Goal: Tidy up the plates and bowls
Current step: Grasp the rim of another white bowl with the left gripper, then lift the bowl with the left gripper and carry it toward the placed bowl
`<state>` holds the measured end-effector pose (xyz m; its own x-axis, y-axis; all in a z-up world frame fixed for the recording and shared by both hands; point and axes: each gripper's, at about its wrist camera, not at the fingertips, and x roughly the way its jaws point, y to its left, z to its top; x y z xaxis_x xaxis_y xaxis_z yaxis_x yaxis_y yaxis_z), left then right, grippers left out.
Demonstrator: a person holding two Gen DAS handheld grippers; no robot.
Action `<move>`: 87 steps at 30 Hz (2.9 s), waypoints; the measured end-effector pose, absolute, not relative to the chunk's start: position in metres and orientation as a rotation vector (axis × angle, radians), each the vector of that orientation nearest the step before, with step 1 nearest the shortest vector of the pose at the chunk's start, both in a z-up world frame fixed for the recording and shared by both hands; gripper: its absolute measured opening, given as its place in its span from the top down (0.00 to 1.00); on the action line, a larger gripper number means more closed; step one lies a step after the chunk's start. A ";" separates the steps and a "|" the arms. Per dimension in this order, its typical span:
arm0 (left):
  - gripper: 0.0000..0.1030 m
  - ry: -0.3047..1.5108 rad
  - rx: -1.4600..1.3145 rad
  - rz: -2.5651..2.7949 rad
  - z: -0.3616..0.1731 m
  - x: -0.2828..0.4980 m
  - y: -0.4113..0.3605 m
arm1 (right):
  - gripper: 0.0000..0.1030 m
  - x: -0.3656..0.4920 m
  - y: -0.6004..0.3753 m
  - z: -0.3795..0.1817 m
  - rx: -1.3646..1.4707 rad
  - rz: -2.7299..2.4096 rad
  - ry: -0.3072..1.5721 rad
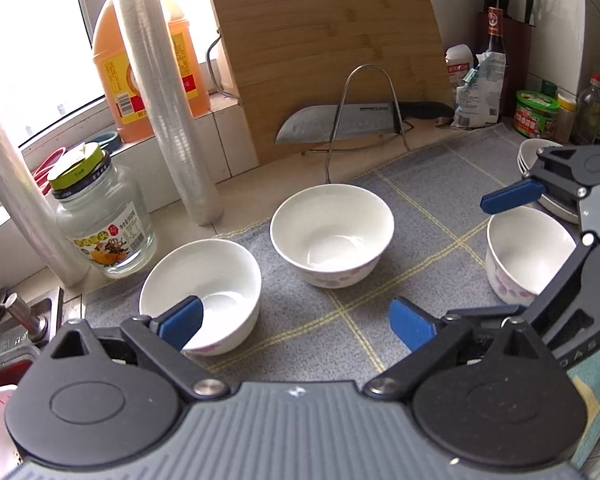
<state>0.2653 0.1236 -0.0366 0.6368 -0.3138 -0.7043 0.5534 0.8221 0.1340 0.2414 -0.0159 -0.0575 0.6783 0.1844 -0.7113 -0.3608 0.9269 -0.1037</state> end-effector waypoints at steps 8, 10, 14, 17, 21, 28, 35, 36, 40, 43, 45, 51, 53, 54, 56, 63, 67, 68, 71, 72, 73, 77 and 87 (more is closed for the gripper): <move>0.04 0.790 0.358 -0.558 -0.037 0.321 0.104 | 0.00 0.257 -0.008 -0.062 -0.251 0.311 0.749; 0.04 0.802 0.376 -0.589 -0.040 0.338 0.097 | 0.00 0.264 -0.007 -0.066 -0.248 0.282 0.752; 0.04 0.837 0.425 -0.650 -0.046 0.363 0.086 | 0.00 0.278 -0.005 -0.070 -0.208 0.237 0.773; 0.04 0.848 0.484 -0.678 -0.050 0.379 0.077 | 0.00 0.289 -0.001 -0.072 -0.206 0.212 0.787; 0.05 0.870 0.534 -0.710 -0.059 0.398 0.068 | 0.00 0.300 0.006 -0.077 -0.208 0.225 0.805; 0.08 0.915 0.556 -0.783 -0.068 0.413 0.060 | 0.00 0.316 0.016 -0.085 -0.229 0.232 0.847; 0.33 0.933 0.556 -0.787 -0.072 0.421 0.056 | 0.00 0.323 0.017 -0.088 -0.225 0.240 0.862; 0.35 0.931 0.555 -0.790 -0.072 0.421 0.056 | 0.00 0.323 0.017 -0.088 -0.225 0.243 0.861; 0.36 0.935 0.559 -0.813 -0.072 0.421 0.054 | 0.01 0.325 0.017 -0.090 -0.230 0.256 0.861; 0.36 0.936 0.565 -0.816 -0.072 0.421 0.052 | 0.01 0.328 0.017 -0.092 -0.237 0.251 0.867; 0.36 0.939 0.566 -0.814 -0.073 0.422 0.052 | 0.06 0.331 0.018 -0.092 -0.240 0.247 0.868; 0.39 0.946 0.557 -0.827 -0.073 0.424 0.052 | 0.12 0.331 0.018 -0.089 -0.232 0.257 0.845; 0.39 0.947 0.556 -0.832 -0.073 0.425 0.052 | 0.13 0.330 0.018 -0.089 -0.231 0.262 0.843; 0.39 0.947 0.557 -0.834 -0.073 0.424 0.052 | 0.13 0.330 0.018 -0.089 -0.229 0.264 0.842; 0.39 0.951 0.555 -0.839 -0.073 0.425 0.051 | 0.13 0.331 0.017 -0.089 -0.224 0.268 0.843; 0.40 0.956 0.555 -0.862 -0.073 0.424 0.049 | 0.13 0.332 0.017 -0.090 -0.223 0.268 0.843; 0.45 0.957 0.551 -0.878 -0.072 0.423 0.048 | 0.13 0.331 0.018 -0.090 -0.223 0.267 0.843; 0.45 0.958 0.550 -0.878 -0.071 0.423 0.048 | 0.13 0.331 0.018 -0.091 -0.223 0.267 0.843; 0.45 0.959 0.549 -0.878 -0.071 0.423 0.047 | 0.13 0.331 0.018 -0.091 -0.223 0.268 0.842; 0.45 0.958 0.552 -0.877 -0.071 0.423 0.047 | 0.13 0.331 0.018 -0.091 -0.222 0.268 0.842; 0.45 0.956 0.556 -0.878 -0.072 0.423 0.047 | 0.13 0.331 0.018 -0.091 -0.222 0.268 0.842; 0.45 0.959 0.557 -0.881 -0.073 0.424 0.046 | 0.13 0.331 0.018 -0.091 -0.221 0.268 0.841; 0.45 0.960 0.576 -0.891 -0.076 0.424 0.044 | 0.13 0.332 0.016 -0.090 -0.207 0.267 0.844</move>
<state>0.4237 0.0437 -0.0757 0.2790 -0.3838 -0.8803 0.8490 0.5270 0.0393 0.3316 0.0165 -0.0903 0.6341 0.1499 -0.7586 -0.3132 0.9467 -0.0747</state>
